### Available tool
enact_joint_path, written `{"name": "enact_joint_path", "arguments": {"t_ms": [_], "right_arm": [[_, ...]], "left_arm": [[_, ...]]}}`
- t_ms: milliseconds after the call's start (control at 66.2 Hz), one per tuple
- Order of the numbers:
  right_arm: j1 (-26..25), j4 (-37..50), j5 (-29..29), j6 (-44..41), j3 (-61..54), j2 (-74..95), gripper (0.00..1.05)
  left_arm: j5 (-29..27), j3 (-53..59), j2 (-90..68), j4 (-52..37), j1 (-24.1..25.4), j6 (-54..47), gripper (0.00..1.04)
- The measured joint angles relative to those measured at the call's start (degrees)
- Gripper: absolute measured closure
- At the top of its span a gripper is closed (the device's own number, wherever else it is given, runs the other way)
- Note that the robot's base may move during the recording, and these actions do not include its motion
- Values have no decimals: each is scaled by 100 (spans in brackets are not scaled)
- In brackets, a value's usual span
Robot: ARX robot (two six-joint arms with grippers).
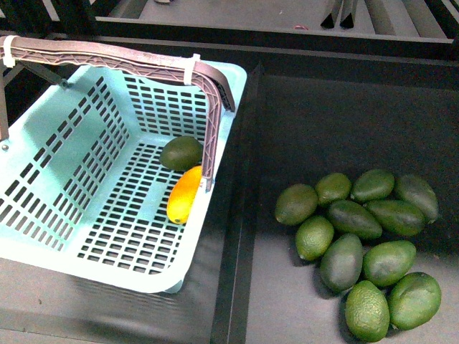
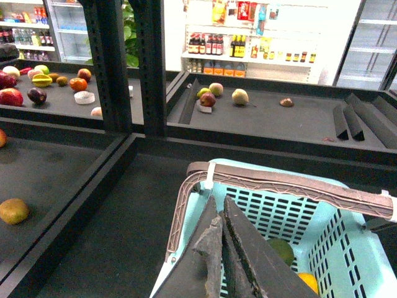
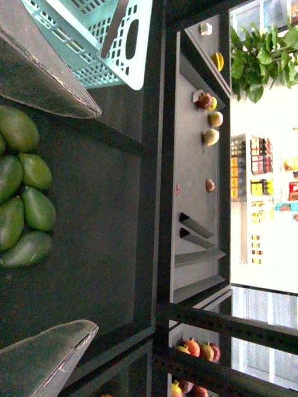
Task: Pick mango and avocado into basket
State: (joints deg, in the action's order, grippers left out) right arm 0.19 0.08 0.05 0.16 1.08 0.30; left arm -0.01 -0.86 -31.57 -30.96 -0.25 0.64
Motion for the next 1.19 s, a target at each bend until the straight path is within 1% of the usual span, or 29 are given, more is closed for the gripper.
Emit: {"name": "enact_joint_path", "arguments": {"t_ms": [377,770,785,830,860,1193], "right_arm": [[0,0,0,0,0,0,9],[0,0,0,0,0,0,9],[0,0,0,0,0,0,9],[0,0,0,0,0,0,9],[0,0,0,0,0,0,9],[0,0,0,0,0,0,9]], "left_arm": [[0,0,1342,1279,0,0,103],[0,0,2135,2074,0,0,103],[0,0,2205,2144,0,0,103],[0,0,2680,2804,0,0,103],[0,0,2938,3016,0,-2,103],[0,0,3121,3088,0,-2,103]]}}
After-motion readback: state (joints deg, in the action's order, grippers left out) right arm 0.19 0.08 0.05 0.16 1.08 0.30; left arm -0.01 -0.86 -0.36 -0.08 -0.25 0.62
